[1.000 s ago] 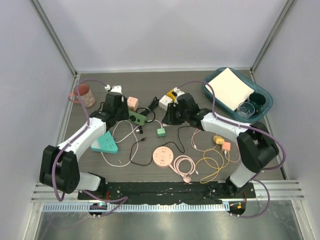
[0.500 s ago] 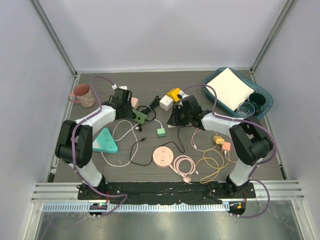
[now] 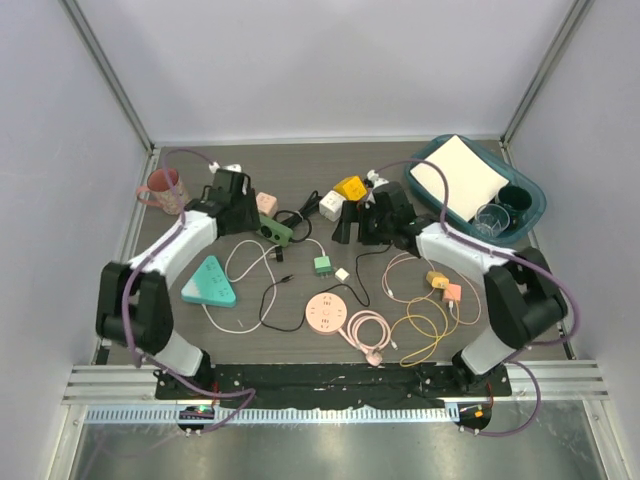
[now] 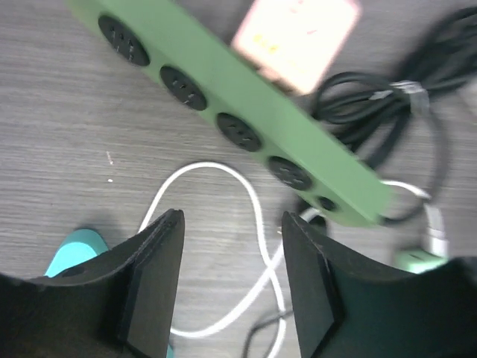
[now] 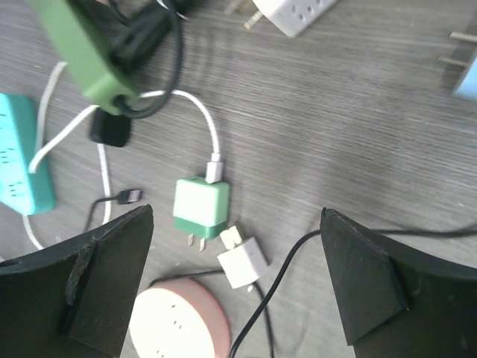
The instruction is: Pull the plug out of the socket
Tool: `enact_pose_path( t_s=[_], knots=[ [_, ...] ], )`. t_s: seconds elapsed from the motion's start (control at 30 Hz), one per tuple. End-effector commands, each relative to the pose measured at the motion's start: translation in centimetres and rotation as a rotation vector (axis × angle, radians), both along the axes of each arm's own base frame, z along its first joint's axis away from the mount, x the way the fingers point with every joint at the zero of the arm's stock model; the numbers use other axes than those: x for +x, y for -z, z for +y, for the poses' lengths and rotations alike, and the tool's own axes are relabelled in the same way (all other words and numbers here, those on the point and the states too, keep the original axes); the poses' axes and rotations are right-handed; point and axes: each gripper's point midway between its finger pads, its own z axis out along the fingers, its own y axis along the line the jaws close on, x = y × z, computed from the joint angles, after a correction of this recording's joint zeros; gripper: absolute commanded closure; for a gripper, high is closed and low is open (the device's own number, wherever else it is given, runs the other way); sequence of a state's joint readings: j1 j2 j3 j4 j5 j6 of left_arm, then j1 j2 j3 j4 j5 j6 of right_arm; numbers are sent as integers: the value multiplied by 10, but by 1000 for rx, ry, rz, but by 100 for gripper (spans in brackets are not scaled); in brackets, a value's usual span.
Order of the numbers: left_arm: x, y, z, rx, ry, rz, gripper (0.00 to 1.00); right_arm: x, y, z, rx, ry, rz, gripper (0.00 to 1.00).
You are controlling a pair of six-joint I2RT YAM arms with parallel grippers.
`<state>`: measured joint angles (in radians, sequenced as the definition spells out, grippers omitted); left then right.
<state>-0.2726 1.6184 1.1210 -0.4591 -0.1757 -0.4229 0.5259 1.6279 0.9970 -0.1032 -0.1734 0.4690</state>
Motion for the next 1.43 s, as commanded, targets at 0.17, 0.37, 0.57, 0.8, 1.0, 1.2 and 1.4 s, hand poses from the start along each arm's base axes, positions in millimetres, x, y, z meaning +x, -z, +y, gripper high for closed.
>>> enact_pose_path(
  t_s=[0.17, 0.37, 0.57, 0.8, 1.0, 1.2, 1.4],
  knots=[
    [-68, -137, -62, -393, 344, -344, 0, -26, -122, -32, 30, 49, -201, 0],
    [-125, -170, -72, -519, 494, -555, 0, -58, -145, -52, 87, 95, -221, 0],
    [-143, -183, -66, -549, 489, -680, 0, -74, -149, -64, 135, 130, -268, 0],
    [-145, -184, -65, -536, 493, -659, 0, -77, -160, -76, 133, 171, -322, 0],
    [-145, -183, -66, -537, 500, -646, 0, -78, -172, -78, 136, 164, -354, 0],
    [-144, -184, -63, -528, 485, -658, 0, -79, -171, -78, 133, 158, -355, 0],
    [-143, -183, -63, -524, 486, -653, 0, -78, -177, -78, 145, 162, -376, 0]
  ],
)
